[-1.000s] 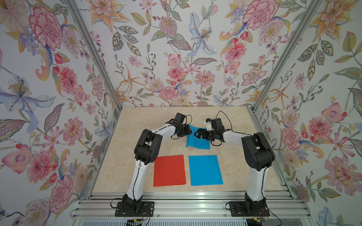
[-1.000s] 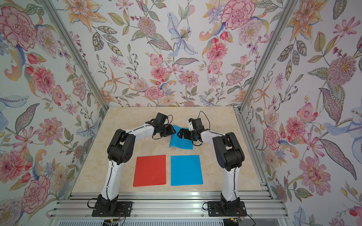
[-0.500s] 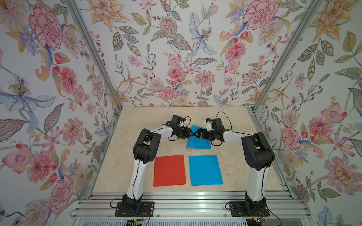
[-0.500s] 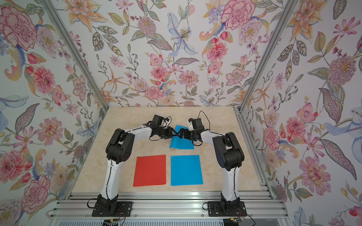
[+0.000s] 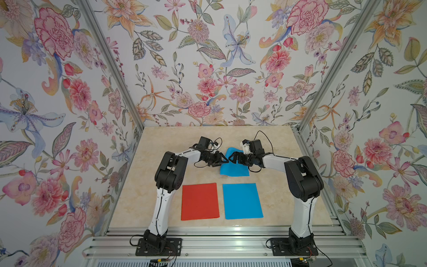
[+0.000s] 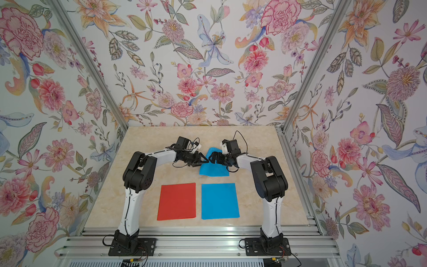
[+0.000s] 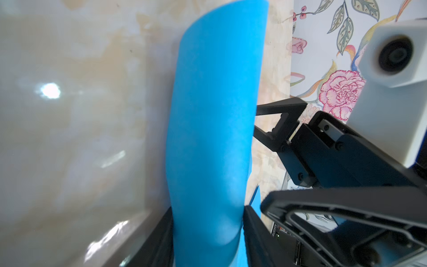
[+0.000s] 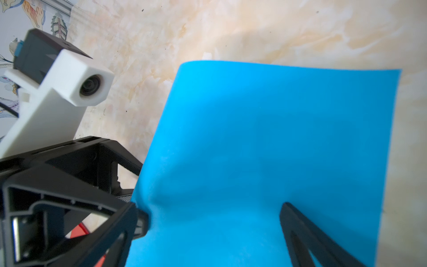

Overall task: Sort the scattered colored papers by color
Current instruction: Pick up the colored paper from the center of the board.

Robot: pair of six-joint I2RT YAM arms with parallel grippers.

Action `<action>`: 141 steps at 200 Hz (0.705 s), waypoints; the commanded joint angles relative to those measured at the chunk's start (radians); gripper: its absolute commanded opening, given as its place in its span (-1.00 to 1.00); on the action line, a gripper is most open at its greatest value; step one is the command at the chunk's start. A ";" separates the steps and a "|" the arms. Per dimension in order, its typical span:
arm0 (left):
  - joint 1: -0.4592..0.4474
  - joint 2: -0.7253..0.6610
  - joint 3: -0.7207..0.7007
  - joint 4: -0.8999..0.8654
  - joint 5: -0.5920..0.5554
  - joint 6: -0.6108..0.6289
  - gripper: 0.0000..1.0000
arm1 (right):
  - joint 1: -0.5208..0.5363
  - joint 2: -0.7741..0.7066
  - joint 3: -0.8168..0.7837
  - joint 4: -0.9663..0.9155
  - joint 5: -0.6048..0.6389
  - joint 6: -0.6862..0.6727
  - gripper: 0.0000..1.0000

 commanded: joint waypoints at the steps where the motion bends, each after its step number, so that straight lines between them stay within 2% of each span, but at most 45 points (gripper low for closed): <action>1: 0.018 -0.016 -0.051 0.177 0.049 -0.134 -0.04 | 0.010 0.055 -0.010 -0.053 0.001 0.010 0.99; 36: 0.021 -0.015 -0.022 0.269 0.038 -0.261 -0.06 | 0.011 0.056 -0.009 -0.053 0.000 0.009 1.00; 72: 0.025 -0.040 0.010 0.269 0.025 -0.290 -0.07 | 0.011 0.059 -0.009 -0.052 -0.002 0.009 1.00; 104: 0.025 -0.023 -0.019 0.271 0.016 -0.317 -0.10 | 0.011 0.064 -0.003 -0.051 -0.007 0.009 0.99; 141: 0.012 -0.084 -0.015 0.293 0.023 -0.333 -0.10 | 0.011 0.071 0.001 -0.052 -0.009 0.008 0.99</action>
